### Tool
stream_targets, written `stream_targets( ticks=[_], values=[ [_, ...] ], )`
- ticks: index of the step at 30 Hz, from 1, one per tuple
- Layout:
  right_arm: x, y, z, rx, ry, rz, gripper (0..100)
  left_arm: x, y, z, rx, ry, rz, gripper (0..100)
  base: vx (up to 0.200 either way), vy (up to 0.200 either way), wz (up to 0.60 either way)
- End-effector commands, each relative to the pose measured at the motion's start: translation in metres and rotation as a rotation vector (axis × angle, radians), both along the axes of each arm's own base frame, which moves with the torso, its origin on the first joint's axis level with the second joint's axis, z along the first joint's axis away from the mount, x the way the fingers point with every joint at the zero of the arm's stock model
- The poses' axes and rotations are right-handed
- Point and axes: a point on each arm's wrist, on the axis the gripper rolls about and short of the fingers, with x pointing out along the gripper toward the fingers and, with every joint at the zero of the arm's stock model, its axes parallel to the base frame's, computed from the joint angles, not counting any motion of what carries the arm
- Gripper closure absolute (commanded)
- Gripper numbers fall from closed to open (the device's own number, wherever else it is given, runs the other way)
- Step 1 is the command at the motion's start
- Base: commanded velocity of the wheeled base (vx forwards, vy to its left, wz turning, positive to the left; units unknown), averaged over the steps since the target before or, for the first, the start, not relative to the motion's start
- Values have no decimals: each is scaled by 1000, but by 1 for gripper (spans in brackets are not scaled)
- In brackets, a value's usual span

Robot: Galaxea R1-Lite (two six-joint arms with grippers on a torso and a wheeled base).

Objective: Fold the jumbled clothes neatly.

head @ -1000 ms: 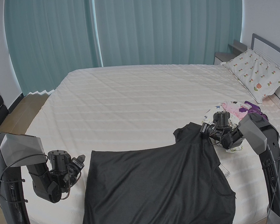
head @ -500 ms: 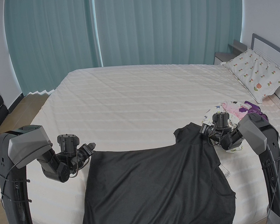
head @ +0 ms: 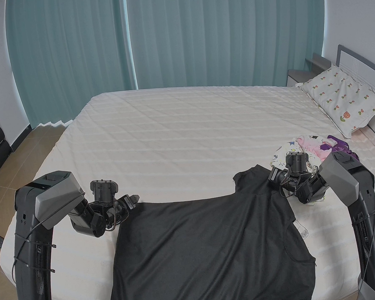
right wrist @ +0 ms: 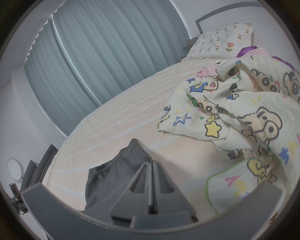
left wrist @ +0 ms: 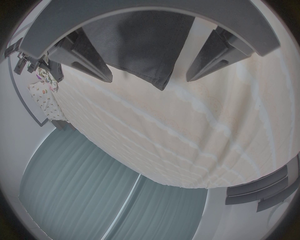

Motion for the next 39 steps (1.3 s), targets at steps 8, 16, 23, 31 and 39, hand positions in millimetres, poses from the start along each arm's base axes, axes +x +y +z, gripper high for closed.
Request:
stream_targets(
  ticks=[8, 16, 23, 31, 39],
  values=[
    [0, 0, -1, 0, 2, -1, 100, 18, -2, -10, 1, -34, 13, 100, 0, 0, 0],
    [5, -3, 11, 6, -59, -7, 100, 35, 3, 2, 37, -115, 118, 100, 0, 0, 0],
    [12, -7, 18, 22, -109, -39, 100, 48, 14, 14, 49, -175, 191, 100, 0, 0, 0],
    [8, -3, 10, 21, -82, -31, 100, 35, 11, 0, 46, -105, 137, 100, 0, 0, 0],
    [6, 0, 8, 20, -70, -25, 100, 23, 5, -7, 22, -58, 66, 0, 0, 0, 0]
  ],
)
